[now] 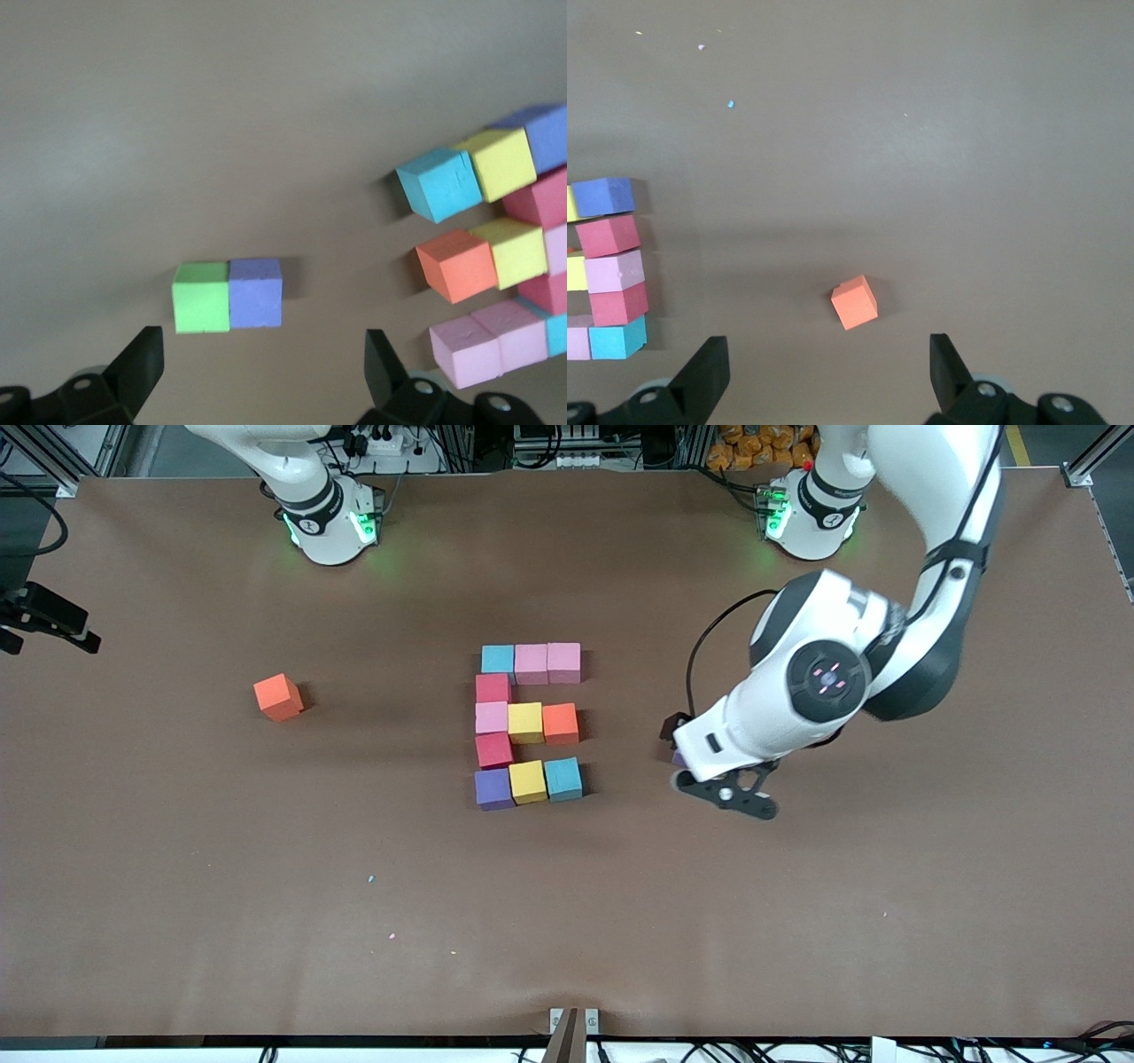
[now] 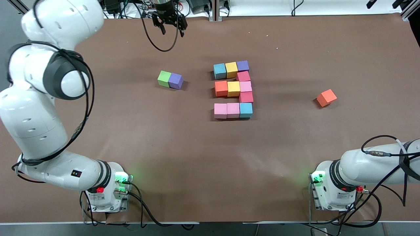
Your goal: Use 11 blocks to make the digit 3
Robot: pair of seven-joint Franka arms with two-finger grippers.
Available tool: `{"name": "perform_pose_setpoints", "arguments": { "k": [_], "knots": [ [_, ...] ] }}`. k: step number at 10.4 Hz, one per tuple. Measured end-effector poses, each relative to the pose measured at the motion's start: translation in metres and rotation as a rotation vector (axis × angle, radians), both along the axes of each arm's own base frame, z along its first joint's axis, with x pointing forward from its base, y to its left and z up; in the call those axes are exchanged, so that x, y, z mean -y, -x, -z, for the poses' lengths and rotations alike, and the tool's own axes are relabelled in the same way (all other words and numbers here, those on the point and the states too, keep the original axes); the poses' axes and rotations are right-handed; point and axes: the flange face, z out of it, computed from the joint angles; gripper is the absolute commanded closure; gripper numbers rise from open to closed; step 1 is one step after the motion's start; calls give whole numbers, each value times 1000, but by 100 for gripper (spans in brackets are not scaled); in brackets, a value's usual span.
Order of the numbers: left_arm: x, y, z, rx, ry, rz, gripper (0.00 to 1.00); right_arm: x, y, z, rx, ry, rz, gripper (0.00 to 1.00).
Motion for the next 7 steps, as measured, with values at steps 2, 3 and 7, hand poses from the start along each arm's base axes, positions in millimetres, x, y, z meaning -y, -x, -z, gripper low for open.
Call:
{"name": "perform_pose_setpoints", "arguments": {
  "k": [2,3,7],
  "knots": [
    [-40,7,-41,47,-28,-90,0,-19,-5,-2,26,2,-10,0],
    [-70,8,-63,77,-39,-136,0,-22,-5,-1,23,2,-10,0],
    [-199,27,-137,169,-44,-316,0,-19,2,2,-12,-1,-4,0]
  ]
}}
